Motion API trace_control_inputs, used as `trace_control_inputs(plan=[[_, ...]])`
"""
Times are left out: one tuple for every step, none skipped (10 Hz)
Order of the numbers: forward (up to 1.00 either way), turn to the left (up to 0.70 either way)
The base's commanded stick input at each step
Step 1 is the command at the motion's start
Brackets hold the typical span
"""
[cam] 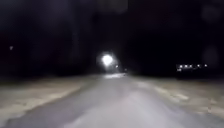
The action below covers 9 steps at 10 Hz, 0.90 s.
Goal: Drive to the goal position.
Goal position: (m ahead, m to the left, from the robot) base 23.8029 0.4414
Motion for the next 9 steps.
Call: trace_control_inputs(plan=[[1.0,0.25],[1.0,0.14],[1.0,0.03],[1.0,0.13],[1.0,0.31],[1.0,0.19],[1.0,0.11],[1.0,0.2],[1.0,0.3]])
